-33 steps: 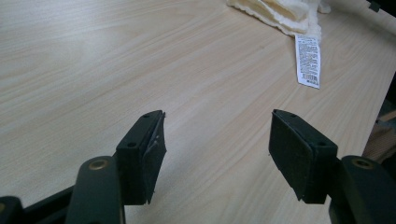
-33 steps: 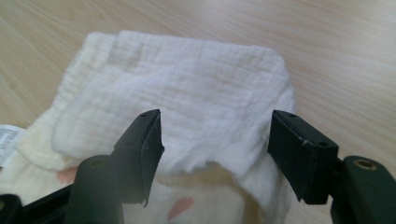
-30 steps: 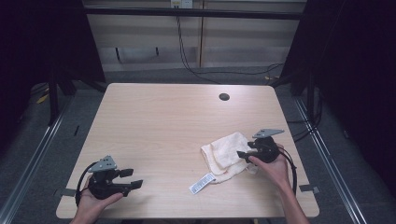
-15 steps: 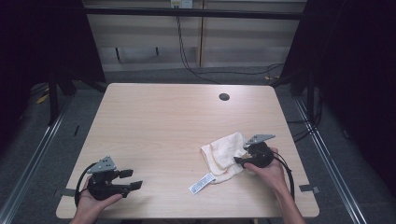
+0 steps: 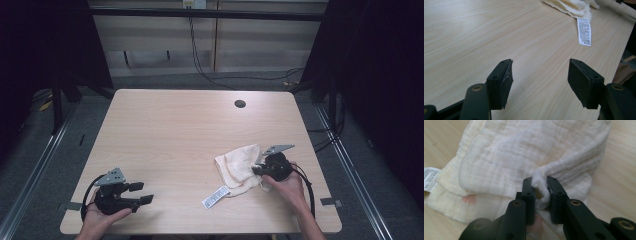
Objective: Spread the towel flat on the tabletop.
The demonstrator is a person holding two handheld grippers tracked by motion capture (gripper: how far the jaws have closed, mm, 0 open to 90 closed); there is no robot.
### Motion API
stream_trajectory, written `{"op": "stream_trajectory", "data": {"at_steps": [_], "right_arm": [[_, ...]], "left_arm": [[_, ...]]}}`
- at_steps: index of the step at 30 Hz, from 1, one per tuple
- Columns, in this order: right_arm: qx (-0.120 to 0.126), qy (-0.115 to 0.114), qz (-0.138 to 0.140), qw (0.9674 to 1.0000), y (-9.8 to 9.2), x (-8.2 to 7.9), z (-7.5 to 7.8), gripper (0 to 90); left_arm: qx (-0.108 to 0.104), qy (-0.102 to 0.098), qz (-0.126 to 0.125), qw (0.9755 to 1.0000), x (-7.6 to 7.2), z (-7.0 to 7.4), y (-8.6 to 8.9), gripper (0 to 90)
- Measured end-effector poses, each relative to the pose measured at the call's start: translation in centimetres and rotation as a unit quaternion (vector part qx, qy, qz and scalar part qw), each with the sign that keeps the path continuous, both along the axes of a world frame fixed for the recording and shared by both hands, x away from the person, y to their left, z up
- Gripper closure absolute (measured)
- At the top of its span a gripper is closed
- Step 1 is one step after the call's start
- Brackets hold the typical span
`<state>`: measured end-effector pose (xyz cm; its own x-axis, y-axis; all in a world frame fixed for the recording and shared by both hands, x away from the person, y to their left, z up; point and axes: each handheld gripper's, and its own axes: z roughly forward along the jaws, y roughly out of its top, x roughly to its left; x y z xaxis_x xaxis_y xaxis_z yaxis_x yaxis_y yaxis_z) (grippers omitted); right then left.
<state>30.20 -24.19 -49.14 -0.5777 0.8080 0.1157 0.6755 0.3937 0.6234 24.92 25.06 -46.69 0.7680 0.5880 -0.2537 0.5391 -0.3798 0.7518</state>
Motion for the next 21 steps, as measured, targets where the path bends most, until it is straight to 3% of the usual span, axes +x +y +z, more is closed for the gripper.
{"op": "stream_trajectory", "data": {"at_steps": [6,12,17,21], "right_arm": [[0.005,0.0,0.009,0.9999,1.3,-0.7,0.0,80.5],[0.027,0.012,0.035,0.9989,2.8,-0.9,0.0,80.9],[0.028,0.015,0.057,0.9979,4.3,-1.2,0.1,81.0],[0.029,0.016,0.078,0.9964,5.8,-1.5,0.2,81.0]], "left_arm": [[-0.001,0.0,0.001,1.0,0.0,0.0,0.0,36.6],[-0.007,0.004,-0.011,0.9999,-0.3,0.1,-0.2,38.6],[-0.013,0.004,-0.012,0.9998,-0.2,0.1,0.0,38.9],[-0.02,0.004,-0.027,0.9994,-0.3,0.1,-0.2,45.4]]}}
